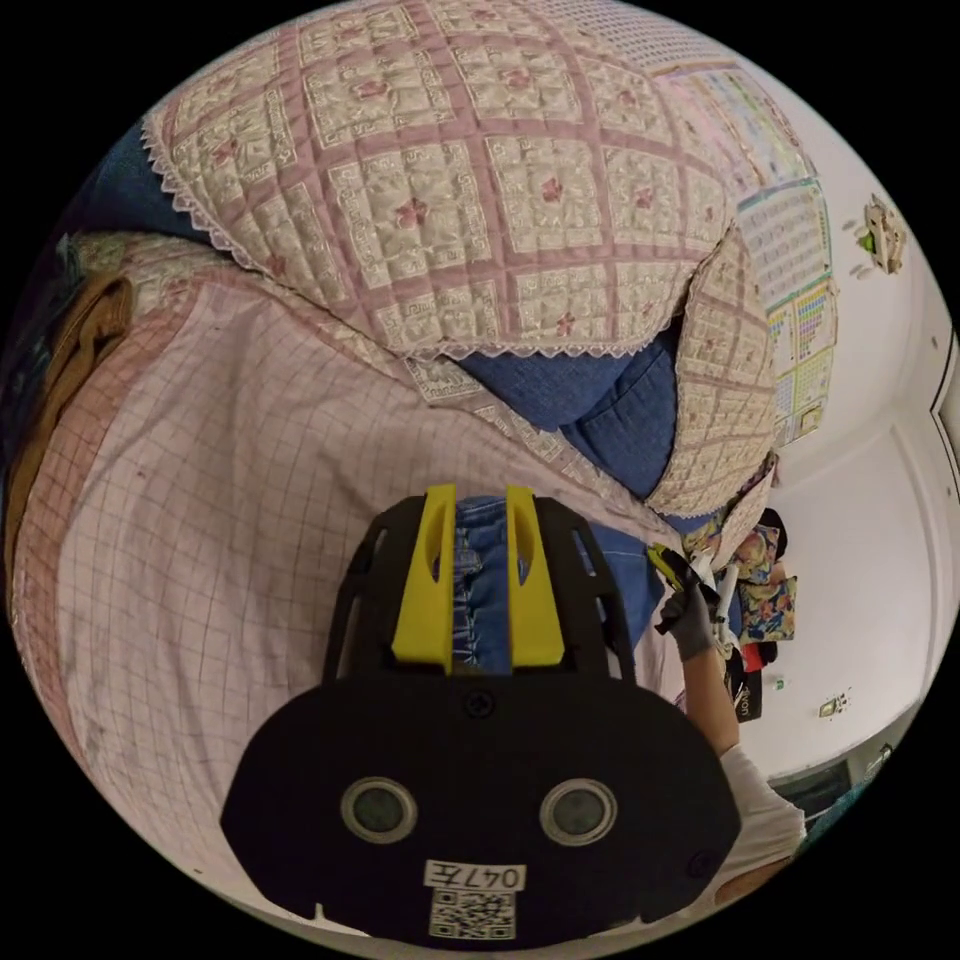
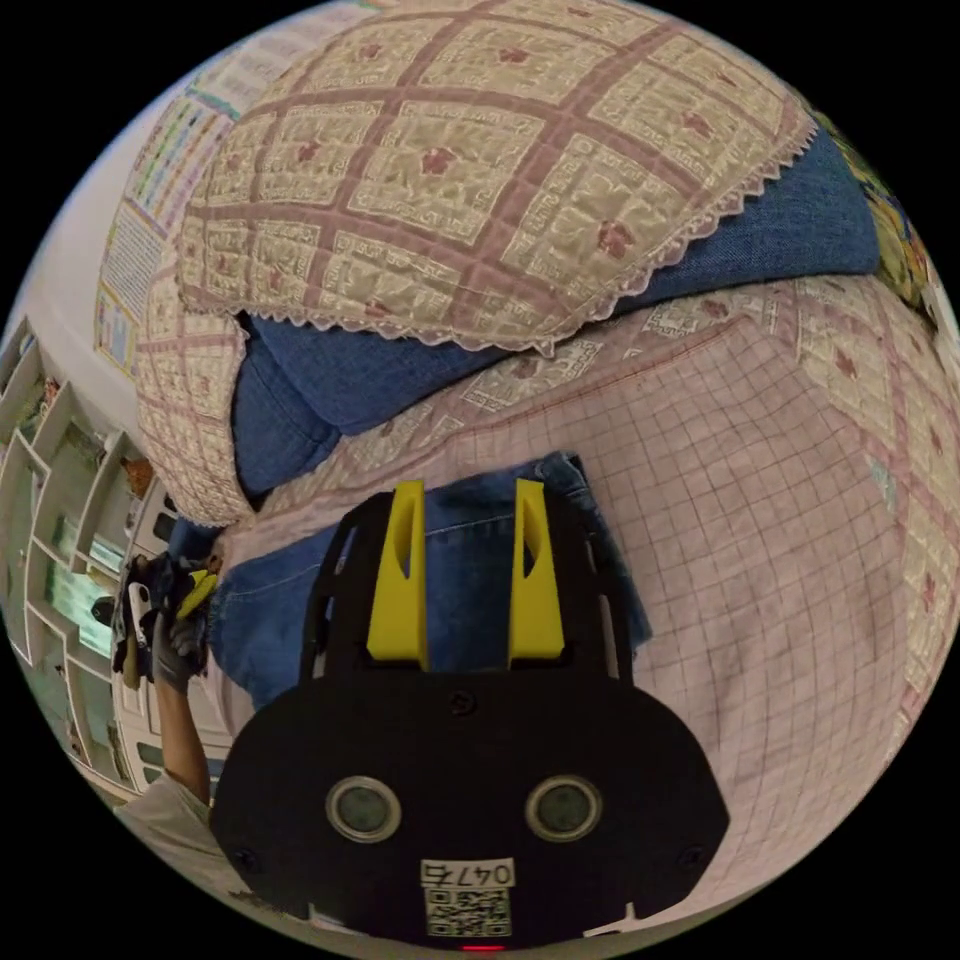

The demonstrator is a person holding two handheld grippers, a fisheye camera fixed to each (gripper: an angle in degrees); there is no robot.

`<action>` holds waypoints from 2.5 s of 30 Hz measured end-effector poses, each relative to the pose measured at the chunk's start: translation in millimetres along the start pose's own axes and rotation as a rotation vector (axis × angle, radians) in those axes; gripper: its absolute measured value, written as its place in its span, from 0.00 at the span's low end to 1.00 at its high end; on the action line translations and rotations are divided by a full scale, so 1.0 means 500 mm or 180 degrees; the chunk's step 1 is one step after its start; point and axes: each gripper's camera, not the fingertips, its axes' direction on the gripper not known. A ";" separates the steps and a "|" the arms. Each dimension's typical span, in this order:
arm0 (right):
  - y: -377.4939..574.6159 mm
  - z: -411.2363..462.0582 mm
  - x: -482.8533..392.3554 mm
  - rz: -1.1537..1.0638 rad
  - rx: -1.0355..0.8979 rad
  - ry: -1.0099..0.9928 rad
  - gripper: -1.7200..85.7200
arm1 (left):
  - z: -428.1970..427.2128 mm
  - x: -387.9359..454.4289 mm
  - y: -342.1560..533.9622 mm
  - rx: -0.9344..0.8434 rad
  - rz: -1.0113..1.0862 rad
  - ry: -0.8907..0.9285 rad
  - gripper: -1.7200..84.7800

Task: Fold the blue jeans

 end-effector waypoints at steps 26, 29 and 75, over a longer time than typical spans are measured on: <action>0.325 -0.086 0.365 0.1342 0.0501 -0.0894 0.09 | 0.457 0.906 0.284 -0.1205 0.2537 -0.0700 0.12; 0.319 -0.071 0.385 0.1481 0.0535 -0.1032 0.08 | 0.466 0.913 0.256 -0.1270 0.2426 -0.0589 0.12; 0.357 -0.068 -0.200 -0.0331 0.0966 -0.0886 0.01 | 0.259 0.687 0.113 -0.1118 0.1991 0.0073 0.08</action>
